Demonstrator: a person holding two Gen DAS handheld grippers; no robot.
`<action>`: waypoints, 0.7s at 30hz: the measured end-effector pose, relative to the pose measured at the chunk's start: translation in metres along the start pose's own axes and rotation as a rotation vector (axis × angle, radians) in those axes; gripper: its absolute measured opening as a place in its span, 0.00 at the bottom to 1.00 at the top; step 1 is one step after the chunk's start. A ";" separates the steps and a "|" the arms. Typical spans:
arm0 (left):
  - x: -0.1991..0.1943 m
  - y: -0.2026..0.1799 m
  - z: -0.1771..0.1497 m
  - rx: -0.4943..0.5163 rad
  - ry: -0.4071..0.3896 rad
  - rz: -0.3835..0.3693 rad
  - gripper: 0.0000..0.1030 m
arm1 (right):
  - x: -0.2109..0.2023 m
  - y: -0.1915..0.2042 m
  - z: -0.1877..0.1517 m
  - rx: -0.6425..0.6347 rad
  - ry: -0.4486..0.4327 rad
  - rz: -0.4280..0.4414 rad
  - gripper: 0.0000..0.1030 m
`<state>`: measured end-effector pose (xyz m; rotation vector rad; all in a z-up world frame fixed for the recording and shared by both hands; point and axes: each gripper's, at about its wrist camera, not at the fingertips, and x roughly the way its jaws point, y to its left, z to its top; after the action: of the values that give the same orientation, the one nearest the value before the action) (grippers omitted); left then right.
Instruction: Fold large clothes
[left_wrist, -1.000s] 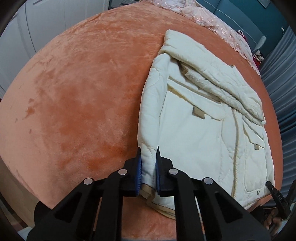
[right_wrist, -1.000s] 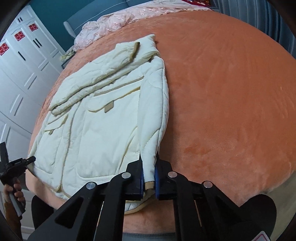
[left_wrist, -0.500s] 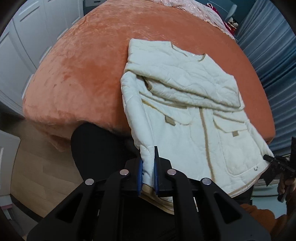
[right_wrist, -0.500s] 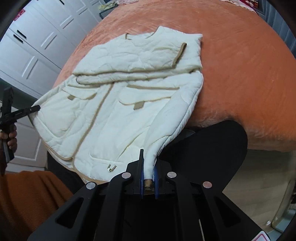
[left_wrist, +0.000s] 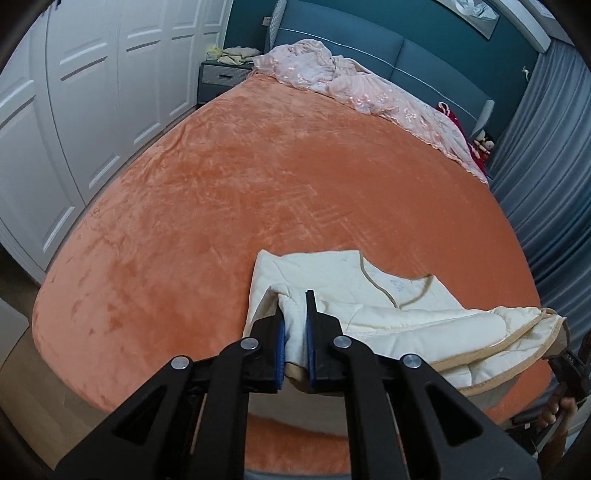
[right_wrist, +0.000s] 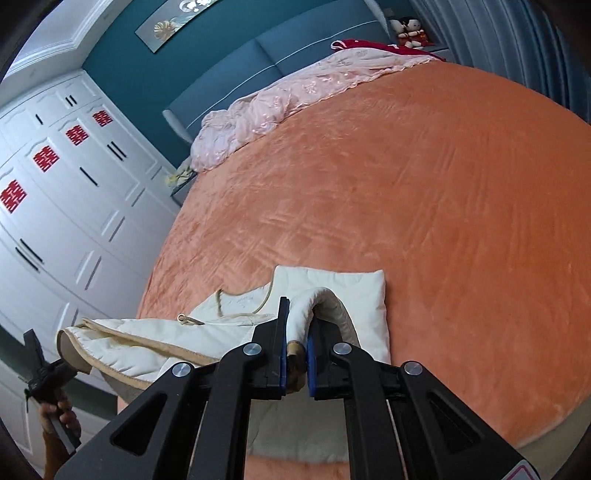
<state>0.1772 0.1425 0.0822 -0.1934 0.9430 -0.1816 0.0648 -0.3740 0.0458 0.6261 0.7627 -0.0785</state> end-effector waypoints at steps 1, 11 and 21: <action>0.016 -0.002 0.006 -0.005 0.005 0.010 0.08 | 0.014 0.002 0.003 -0.002 -0.006 -0.026 0.07; 0.162 0.023 0.015 -0.154 0.172 0.079 0.12 | 0.100 -0.028 0.006 0.157 -0.019 -0.095 0.10; 0.118 0.030 0.033 -0.152 -0.082 0.214 0.69 | 0.076 -0.031 0.002 0.243 -0.162 0.052 0.35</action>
<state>0.2737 0.1462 0.0016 -0.2367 0.8892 0.0951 0.1127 -0.3891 -0.0193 0.8594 0.5842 -0.1742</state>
